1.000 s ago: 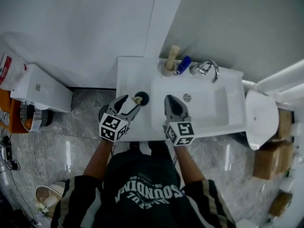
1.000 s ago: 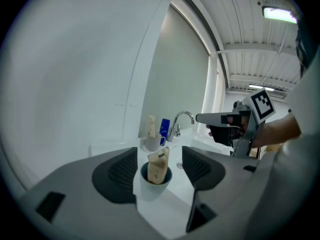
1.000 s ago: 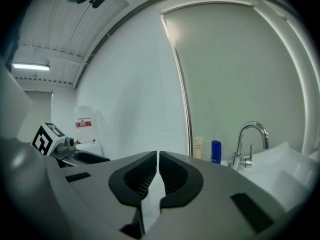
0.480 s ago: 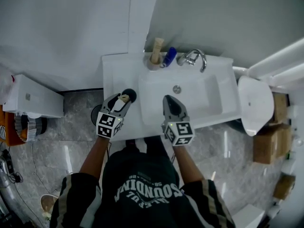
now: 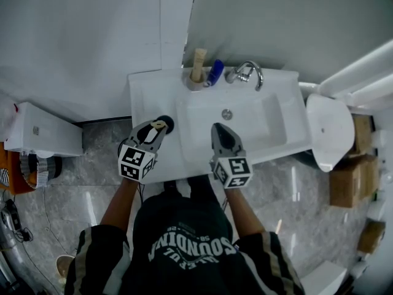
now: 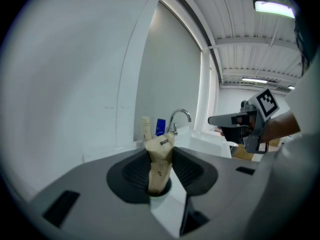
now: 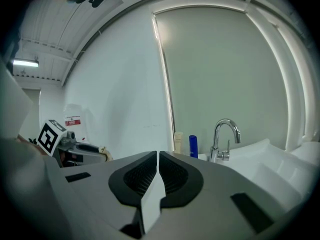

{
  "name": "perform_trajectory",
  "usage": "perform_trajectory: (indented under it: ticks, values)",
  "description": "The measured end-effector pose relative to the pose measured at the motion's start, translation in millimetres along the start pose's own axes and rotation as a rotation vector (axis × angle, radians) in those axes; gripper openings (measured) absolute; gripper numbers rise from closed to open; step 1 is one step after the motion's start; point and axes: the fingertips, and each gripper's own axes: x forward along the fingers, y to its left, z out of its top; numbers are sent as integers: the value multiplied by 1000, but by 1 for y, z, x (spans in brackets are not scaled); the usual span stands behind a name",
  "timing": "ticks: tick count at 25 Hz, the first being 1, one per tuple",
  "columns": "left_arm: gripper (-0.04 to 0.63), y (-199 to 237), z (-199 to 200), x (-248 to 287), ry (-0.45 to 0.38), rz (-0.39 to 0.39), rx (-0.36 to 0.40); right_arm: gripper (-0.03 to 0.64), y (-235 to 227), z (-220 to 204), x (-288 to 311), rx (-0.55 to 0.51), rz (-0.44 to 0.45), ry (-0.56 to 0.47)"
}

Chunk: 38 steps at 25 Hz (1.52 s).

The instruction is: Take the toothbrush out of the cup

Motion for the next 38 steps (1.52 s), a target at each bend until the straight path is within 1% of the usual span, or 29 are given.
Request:
perform_trajectory:
  ticks: [4, 10, 14, 18, 24, 28, 30, 33, 38]
  values:
    - [132, -5, 30, -9, -34, -18, 20, 0, 0, 2, 0, 1, 0, 0]
    - [132, -20, 73, -30, -95, -53, 85, 0, 0, 7, -5, 23, 2, -20]
    - [132, -36, 99, -38, -145, -95, 93, 0, -4, 9, -11, 32, -15, -32]
    - [132, -55, 111, -30, -160, -143, 105, 0, -10, 8, -18, 39, -37, -31]
    - [132, -83, 106, 7, -140, -227, 90, 0, -33, 0, -33, 58, -96, -27]
    - [132, -98, 95, 31, -110, -264, 67, 0, -54, -6, -46, 79, -146, -22]
    - [132, -106, 85, 46, -81, -278, 76, 0, -62, -8, -52, 87, -165, -20]
    - [132, -116, 64, 67, -26, -295, 65, 0, -74, -12, -58, 103, -187, -18]
    - [132, -128, 22, 102, 80, -292, 51, 0, -92, -19, -67, 116, -221, 2]
